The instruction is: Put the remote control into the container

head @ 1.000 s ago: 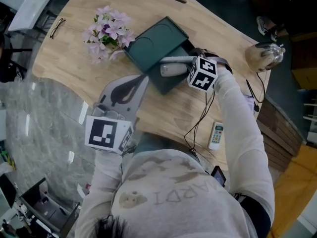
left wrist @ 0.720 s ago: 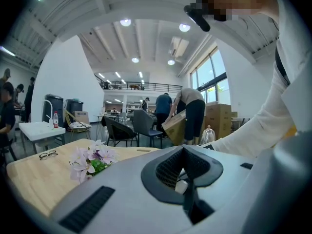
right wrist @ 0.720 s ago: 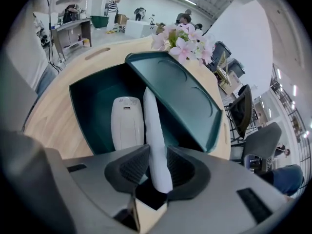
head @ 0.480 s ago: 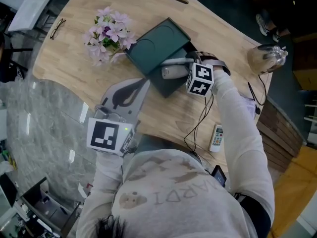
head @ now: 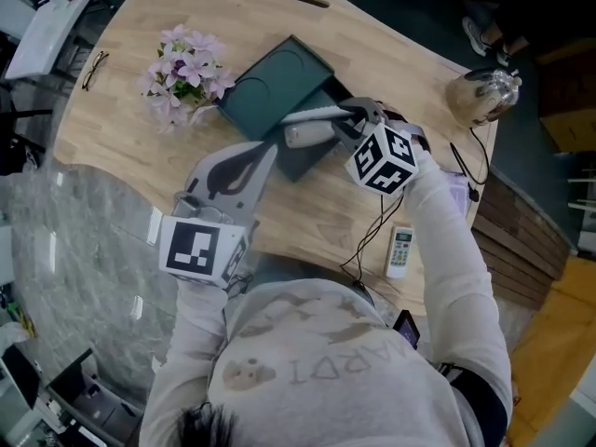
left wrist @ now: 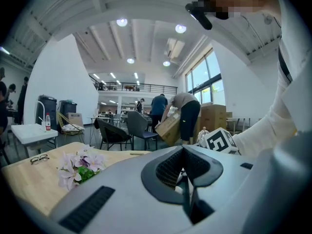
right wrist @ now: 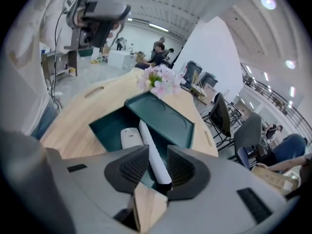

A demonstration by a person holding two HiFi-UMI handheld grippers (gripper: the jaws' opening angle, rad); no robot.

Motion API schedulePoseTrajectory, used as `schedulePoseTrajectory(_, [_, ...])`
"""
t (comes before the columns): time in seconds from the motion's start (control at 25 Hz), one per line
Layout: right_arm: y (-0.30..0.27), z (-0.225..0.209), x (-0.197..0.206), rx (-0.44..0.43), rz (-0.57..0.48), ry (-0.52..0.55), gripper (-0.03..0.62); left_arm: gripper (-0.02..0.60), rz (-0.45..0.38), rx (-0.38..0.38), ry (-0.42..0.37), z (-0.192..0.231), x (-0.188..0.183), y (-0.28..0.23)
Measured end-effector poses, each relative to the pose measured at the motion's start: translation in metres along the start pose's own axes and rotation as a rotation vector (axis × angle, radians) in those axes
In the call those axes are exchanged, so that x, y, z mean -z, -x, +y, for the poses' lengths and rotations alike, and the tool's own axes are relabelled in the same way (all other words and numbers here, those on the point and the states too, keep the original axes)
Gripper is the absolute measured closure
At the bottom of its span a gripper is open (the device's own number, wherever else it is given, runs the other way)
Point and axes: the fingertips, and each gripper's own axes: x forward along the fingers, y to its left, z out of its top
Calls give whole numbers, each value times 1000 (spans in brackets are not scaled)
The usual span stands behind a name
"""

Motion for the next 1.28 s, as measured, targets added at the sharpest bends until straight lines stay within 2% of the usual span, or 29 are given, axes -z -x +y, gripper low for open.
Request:
schedulePoseTrajectory(0.36, [102, 20, -64, 25, -405, -356, 480, 581, -23, 39, -30, -40, -14, 11])
schedulePoseTrajectory(0.48, [140, 31, -83, 30, -535, -424, 484, 581, -38, 50, -38, -55, -20, 18])
schedulePoseTrajectory(0.64, [185, 45, -103, 50, -672, -464, 499, 581, -60, 72, -49, -74, -28, 27])
schedulePoseTrajectory(0.8, [223, 52, -113, 105, -759, -491, 528, 581, -84, 99, -61, -96, -38, 36])
schedulePoseTrajectory(1.0, [255, 61, -116, 159, -817, -511, 553, 581, -117, 127, -71, -121, -49, 48])
schedulePoseTrajectory(1.28, [278, 76, -121, 139, -871, -523, 569, 581, -141, 132, -82, -139, -57, 61])
